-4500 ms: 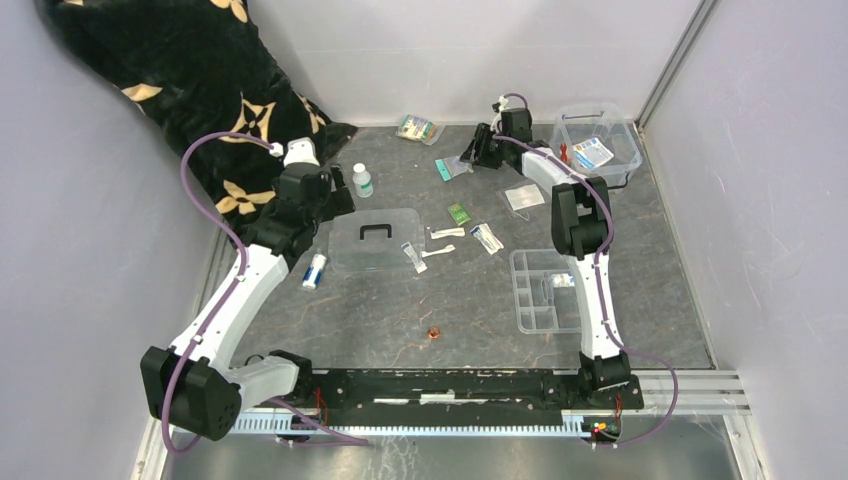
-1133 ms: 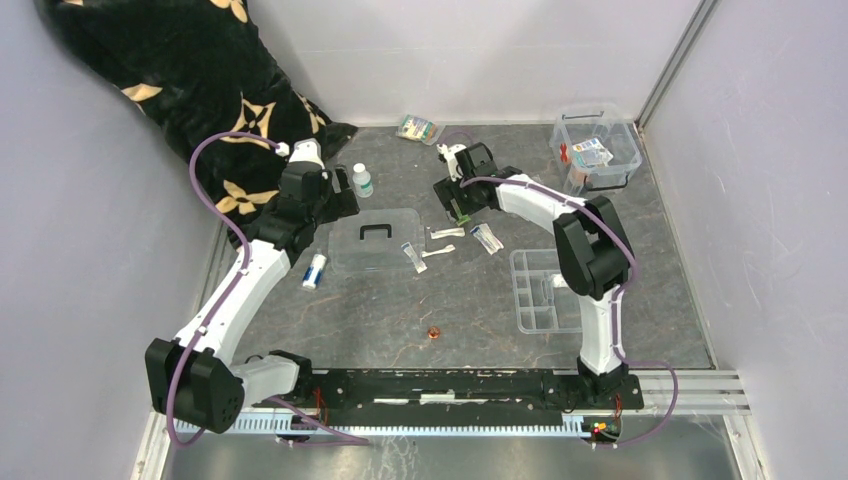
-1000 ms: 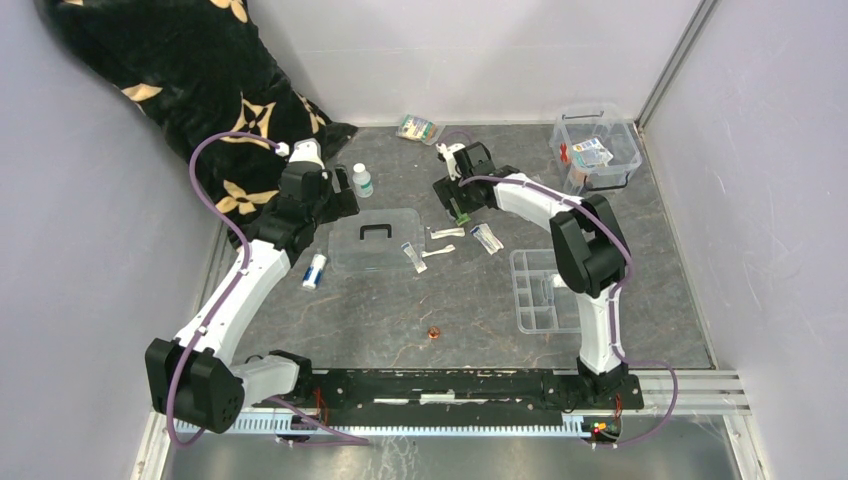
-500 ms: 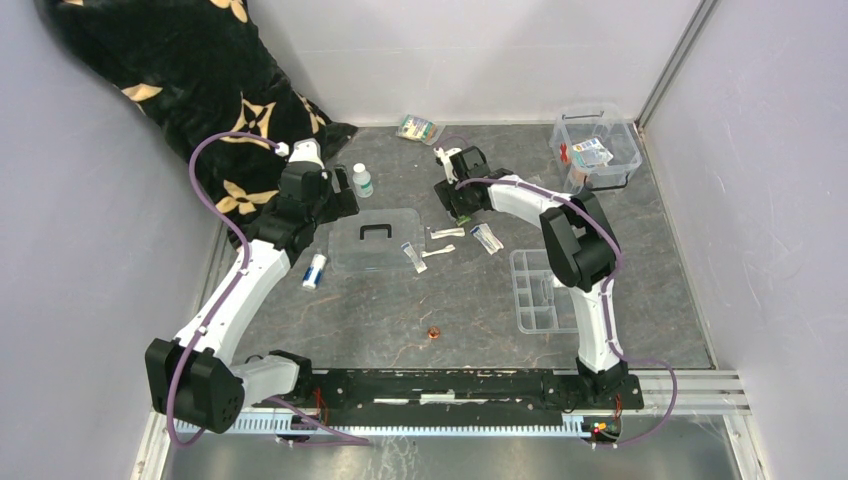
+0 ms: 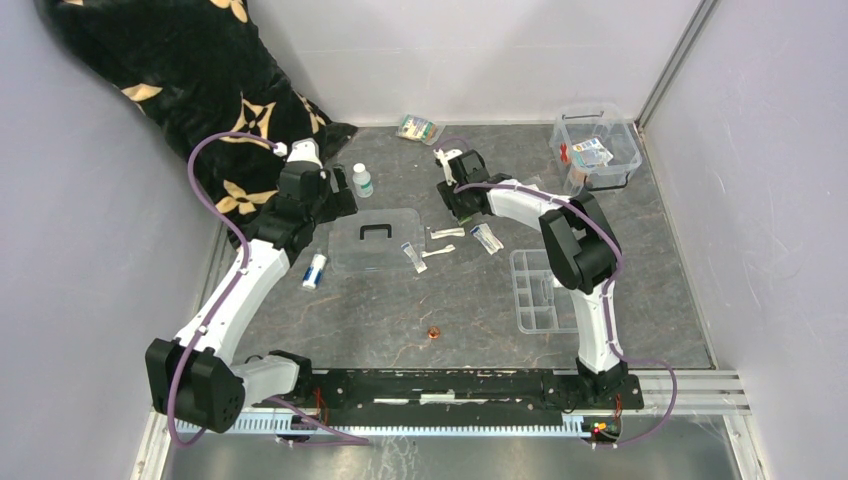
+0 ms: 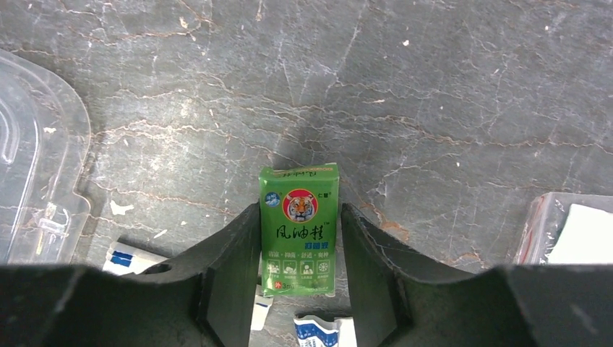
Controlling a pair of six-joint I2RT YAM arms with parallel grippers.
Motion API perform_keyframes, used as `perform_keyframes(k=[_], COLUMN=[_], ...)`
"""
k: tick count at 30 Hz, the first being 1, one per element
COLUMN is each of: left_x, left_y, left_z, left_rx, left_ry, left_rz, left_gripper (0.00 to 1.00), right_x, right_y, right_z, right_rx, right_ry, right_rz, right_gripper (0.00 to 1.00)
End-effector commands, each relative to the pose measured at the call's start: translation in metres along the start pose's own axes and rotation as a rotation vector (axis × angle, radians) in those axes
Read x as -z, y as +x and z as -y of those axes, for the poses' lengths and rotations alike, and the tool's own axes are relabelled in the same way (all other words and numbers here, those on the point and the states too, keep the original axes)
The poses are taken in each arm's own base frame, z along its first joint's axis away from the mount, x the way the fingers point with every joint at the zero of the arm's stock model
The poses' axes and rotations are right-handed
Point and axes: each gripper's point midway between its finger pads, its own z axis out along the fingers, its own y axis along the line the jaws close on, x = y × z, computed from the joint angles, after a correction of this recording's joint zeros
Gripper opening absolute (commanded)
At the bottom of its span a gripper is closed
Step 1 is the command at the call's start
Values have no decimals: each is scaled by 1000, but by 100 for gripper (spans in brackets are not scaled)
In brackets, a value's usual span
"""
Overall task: Organize the medicine kit
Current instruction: Pick up the medical item at the center of the board.
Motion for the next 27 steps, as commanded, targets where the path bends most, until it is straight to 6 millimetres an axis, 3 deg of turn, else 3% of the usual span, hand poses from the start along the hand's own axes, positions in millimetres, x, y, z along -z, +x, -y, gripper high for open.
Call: perform_keyframes(k=[1,17,21,27], left_x=[1,2,2,3], left_y=[-17,-18,-18,-19], left_z=[2,1,2,1], left_rx=[-22,-20,-20,-19], left_ry=[9,7,8,8], left_rz=[41,43,43,48], left_gripper=[93,93,93,93], right_x=[18,47,58,81], right_y=[-20,-42,-49,-64], right_z=[14,33,47,89], right_rx=[-17,-58,-86,-139], right_ry=[65,123,131,172], right_rz=[64,144,164,201], right_gripper=[49,44,43,43])
